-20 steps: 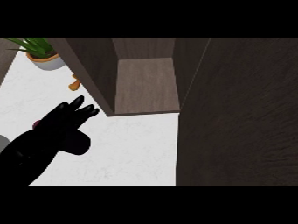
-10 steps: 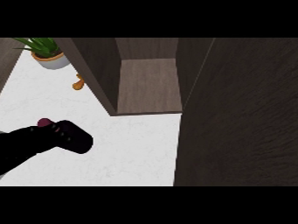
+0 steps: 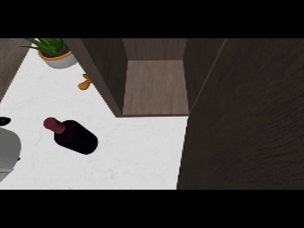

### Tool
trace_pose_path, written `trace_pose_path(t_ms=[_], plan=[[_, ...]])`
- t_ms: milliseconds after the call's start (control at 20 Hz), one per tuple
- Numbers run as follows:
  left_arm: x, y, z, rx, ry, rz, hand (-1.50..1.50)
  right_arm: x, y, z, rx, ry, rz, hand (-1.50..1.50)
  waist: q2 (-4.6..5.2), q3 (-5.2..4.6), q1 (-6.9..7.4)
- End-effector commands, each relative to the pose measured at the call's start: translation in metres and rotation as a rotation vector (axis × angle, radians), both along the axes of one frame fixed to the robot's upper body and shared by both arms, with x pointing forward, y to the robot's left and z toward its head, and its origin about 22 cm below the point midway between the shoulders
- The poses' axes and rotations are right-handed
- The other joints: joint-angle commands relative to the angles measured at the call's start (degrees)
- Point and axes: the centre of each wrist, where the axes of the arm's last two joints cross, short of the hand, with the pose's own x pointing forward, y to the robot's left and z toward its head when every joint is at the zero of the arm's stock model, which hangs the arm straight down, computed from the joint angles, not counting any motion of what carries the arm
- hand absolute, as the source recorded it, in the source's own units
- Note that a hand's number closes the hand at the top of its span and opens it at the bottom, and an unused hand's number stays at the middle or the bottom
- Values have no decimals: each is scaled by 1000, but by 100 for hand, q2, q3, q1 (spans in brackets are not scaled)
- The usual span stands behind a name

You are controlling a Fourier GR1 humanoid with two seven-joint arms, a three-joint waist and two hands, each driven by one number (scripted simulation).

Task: Pick up the wine, place it into the cabinet and close the cabinet

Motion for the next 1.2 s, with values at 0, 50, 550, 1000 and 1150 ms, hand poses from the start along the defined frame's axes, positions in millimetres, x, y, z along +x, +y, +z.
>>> trace_pose_path(t_ms=[0,50,550,1000,1150], plan=[[12,20,16,25,-5,-17,-150,-31,2,21,2,-51,-33,-150,4,-1,-19],[14,5,18,37,9,-6,-150,-37,5,29,7,-19,-33,-150,-2,-5,-27],[23,12,6,84,17,19,-150,-31,5,38,10,-38,-34,-150,-3,-5,41],[47,0,-22,72,40,50,-150,-44,1,37,-13,-30,-33,-150,-6,-1,-92],[46,-4,-23,102,34,49,-150,-44,6,40,9,-29,-37,-150,-15,-5,-39]])
